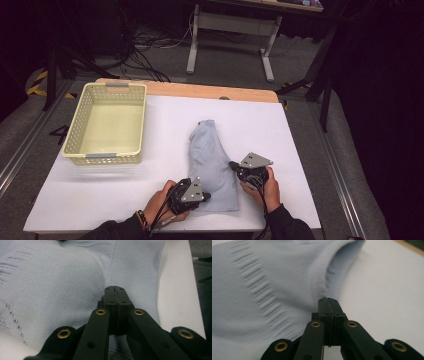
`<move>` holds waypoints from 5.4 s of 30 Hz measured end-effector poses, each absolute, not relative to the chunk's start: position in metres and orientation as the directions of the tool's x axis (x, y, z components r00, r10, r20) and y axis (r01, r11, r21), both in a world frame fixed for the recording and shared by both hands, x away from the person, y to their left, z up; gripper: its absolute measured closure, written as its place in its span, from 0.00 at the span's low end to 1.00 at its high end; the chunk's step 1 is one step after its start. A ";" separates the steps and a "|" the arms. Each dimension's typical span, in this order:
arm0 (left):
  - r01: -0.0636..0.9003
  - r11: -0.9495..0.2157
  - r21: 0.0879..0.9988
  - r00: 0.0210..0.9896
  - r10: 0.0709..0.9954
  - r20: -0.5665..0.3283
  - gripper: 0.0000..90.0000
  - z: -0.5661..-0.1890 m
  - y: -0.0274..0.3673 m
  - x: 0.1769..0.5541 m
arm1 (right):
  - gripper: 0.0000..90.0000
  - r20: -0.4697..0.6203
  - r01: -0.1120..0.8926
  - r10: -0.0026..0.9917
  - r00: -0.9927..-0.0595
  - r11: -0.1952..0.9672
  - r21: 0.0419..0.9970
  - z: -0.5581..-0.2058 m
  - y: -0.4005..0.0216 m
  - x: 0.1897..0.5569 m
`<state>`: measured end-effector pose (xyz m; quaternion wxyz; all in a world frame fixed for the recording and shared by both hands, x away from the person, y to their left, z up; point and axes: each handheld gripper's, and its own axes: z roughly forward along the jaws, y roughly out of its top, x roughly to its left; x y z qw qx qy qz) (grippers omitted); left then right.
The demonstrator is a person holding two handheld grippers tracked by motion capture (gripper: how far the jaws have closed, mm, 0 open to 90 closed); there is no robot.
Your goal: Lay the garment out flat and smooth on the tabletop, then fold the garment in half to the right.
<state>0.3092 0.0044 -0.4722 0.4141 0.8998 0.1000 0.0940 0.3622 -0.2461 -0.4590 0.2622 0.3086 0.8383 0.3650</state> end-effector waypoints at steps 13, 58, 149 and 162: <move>0.064 -0.626 0.777 0.953 0.271 0.139 1.00 -0.472 0.007 0.302 | 1.00 -0.177 0.376 0.753 -0.634 0.501 0.780 -0.462 -0.255 0.366; 0.198 -0.519 0.831 0.826 0.545 0.144 0.27 -0.457 0.128 0.287 | 0.07 -0.010 0.424 0.671 -0.741 0.479 0.768 -0.461 -0.238 0.280; 0.426 -0.432 0.795 0.769 0.636 -0.066 0.81 -0.455 0.005 0.415 | 0.82 -0.017 0.384 0.605 -0.796 0.527 0.758 -0.466 -0.228 0.285; 0.389 -0.444 0.807 0.777 0.629 -0.028 0.81 -0.446 0.005 0.411 | 0.82 -0.027 0.368 0.607 -0.795 0.517 0.773 -0.462 -0.231 0.284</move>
